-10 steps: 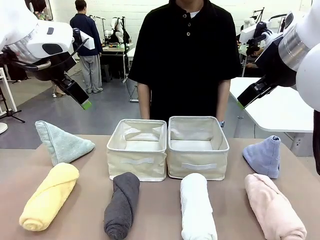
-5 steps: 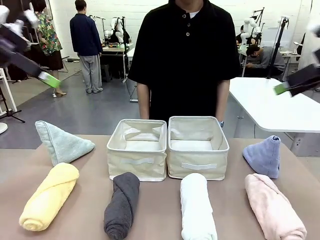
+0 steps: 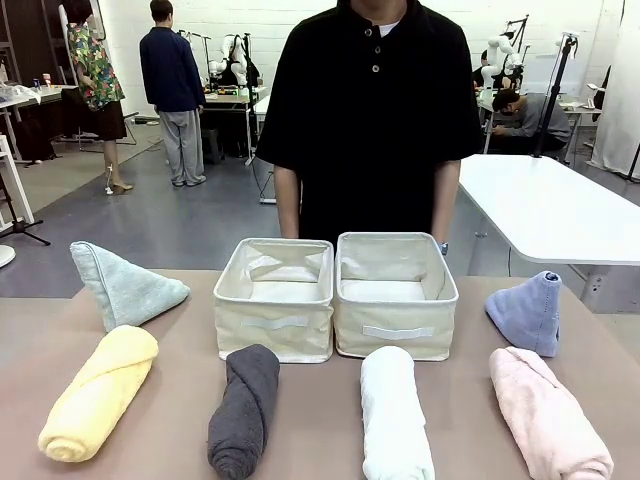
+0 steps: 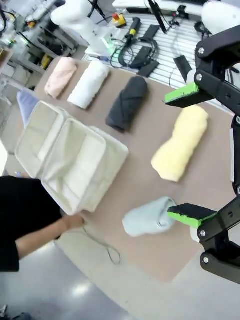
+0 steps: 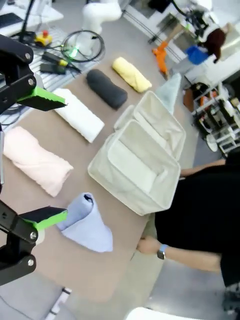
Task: Sort the towels based on their folding style.
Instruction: Pick up one triangle-folded towel and place it in the left Fabric basket.
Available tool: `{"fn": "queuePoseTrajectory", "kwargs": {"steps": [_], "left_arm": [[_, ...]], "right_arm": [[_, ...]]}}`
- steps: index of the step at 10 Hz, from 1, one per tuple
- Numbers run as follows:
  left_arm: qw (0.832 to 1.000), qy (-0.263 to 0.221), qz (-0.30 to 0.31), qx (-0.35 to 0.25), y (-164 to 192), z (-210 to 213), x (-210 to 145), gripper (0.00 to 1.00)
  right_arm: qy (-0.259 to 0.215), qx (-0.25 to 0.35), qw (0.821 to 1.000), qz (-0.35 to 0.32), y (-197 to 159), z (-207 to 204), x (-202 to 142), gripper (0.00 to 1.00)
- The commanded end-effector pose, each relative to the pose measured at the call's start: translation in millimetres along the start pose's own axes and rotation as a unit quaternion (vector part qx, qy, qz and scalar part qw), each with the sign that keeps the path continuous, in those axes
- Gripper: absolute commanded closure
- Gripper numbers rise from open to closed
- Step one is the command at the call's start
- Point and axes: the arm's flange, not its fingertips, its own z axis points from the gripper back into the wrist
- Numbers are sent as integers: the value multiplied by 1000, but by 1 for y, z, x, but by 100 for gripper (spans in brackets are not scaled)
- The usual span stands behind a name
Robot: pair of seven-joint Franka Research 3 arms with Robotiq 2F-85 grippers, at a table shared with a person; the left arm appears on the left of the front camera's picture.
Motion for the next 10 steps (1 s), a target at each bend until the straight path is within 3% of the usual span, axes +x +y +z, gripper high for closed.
{"fn": "queuePoseTrajectory", "kwargs": {"steps": [1,3,6,7,10], "left_arm": [[998,-5,-53,19,-3,6,-9,0],[996,12,-83,33,-12,17,-20,0],[995,41,-96,6,-24,17,-25,0],[996,16,-86,27,-11,24,-18,0],[996,16,-86,27,-11,24,-18,0]], "right_arm": [[17,53,997,50,-12,14,-8,0],[25,107,989,95,-18,26,-21,0],[36,118,987,104,-14,27,-25,0],[31,111,988,105,-10,25,-29,0],[31,111,988,105,-10,25,-29,0]]}}
